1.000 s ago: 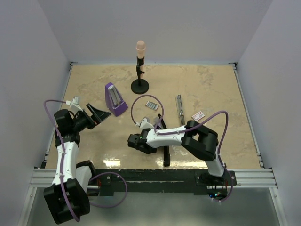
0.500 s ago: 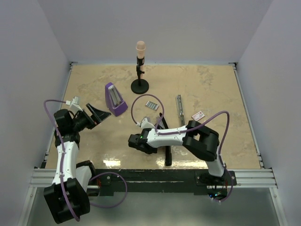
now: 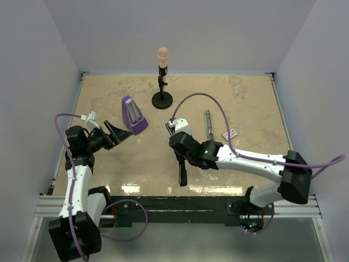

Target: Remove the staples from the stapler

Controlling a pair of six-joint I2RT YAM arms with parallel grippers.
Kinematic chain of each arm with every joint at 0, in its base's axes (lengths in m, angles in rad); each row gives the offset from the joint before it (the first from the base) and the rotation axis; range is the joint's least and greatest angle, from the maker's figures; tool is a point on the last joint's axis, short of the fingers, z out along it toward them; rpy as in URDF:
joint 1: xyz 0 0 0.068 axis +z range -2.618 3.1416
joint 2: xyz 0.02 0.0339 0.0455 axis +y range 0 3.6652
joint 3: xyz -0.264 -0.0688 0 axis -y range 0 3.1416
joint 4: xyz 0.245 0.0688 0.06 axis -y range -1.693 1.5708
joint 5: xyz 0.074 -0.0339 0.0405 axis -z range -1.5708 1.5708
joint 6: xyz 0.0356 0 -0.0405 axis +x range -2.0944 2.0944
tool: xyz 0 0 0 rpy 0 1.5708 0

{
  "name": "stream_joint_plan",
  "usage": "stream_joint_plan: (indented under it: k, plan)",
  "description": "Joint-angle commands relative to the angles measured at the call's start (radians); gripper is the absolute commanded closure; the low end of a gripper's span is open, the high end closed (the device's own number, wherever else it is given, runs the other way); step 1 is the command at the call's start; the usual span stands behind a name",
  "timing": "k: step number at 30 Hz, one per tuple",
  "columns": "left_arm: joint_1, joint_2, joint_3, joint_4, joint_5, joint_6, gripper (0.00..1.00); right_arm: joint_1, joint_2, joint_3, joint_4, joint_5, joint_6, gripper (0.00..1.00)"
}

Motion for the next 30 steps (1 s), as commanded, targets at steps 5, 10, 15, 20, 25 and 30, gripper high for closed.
stream_joint_plan:
  k: [5,10,15,20,25,30]
  plan:
    - [-0.100,-0.083,0.160,-0.134,-0.164,0.072,0.13,-0.128,-0.203,-0.199,0.628,-0.499,0.115,1.00]
    - [-0.184,-0.104,0.168,-0.141,-0.233,0.035,0.18,-0.128,-0.199,-0.291,0.895,-0.624,0.299,1.00]
    - [-0.281,-0.080,0.209,-0.185,-0.337,0.063,0.21,-0.128,-0.122,-0.353,1.142,-0.696,0.441,1.00]
    - [-0.374,-0.066,0.240,-0.207,-0.405,0.049,0.25,-0.128,-0.085,-0.362,1.193,-0.661,0.480,1.00]
    - [-0.476,-0.048,0.271,-0.230,-0.538,0.039,0.26,-0.125,-0.047,-0.348,1.194,-0.638,0.478,1.00]
    - [-0.591,0.012,0.295,-0.239,-0.622,0.002,0.30,-0.088,-0.027,-0.302,1.127,-0.558,0.428,1.00]
